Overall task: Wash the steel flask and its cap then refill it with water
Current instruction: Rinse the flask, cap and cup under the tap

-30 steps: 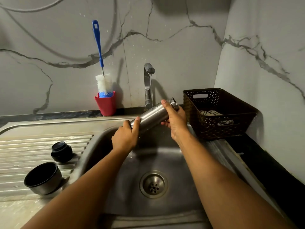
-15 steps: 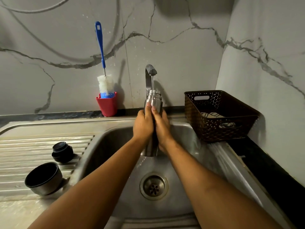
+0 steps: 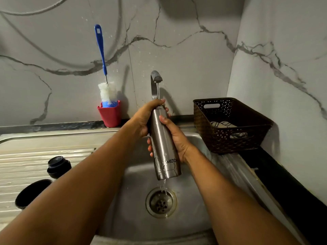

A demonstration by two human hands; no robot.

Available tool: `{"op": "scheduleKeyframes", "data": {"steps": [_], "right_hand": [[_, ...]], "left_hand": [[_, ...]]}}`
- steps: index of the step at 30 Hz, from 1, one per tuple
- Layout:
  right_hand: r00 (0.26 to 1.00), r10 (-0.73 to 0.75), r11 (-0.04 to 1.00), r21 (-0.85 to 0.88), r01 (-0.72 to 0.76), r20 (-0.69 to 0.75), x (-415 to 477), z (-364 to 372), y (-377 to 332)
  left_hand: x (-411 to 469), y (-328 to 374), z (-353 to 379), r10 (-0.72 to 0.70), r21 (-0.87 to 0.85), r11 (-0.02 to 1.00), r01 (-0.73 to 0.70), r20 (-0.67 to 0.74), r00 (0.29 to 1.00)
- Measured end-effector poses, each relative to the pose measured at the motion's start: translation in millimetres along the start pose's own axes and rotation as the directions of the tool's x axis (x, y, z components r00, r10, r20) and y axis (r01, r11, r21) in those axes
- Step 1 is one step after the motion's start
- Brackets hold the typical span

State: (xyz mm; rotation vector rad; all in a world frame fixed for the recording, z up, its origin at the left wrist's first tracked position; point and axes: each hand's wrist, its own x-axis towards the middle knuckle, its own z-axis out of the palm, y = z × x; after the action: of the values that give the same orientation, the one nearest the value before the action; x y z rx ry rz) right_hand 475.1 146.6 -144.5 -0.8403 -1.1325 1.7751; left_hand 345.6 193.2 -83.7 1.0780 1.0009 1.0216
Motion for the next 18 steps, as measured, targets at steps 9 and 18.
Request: {"op": "scheduleKeyframes", "data": {"steps": [9, 18], "right_hand": [[0.848, -0.387, 0.789, -0.607, 0.101, -0.362, 12, 3, 15], [0.998, -0.068, 0.978, -0.196, 0.069, 0.008, -1, -10, 12]], "left_hand": [[12, -12, 20, 0.045, 0.112, 0.994, -0.012, -0.302, 0.952], [1, -5, 3, -0.005, 0.084, 0.996, 0.007, -0.023, 1.0]]}}
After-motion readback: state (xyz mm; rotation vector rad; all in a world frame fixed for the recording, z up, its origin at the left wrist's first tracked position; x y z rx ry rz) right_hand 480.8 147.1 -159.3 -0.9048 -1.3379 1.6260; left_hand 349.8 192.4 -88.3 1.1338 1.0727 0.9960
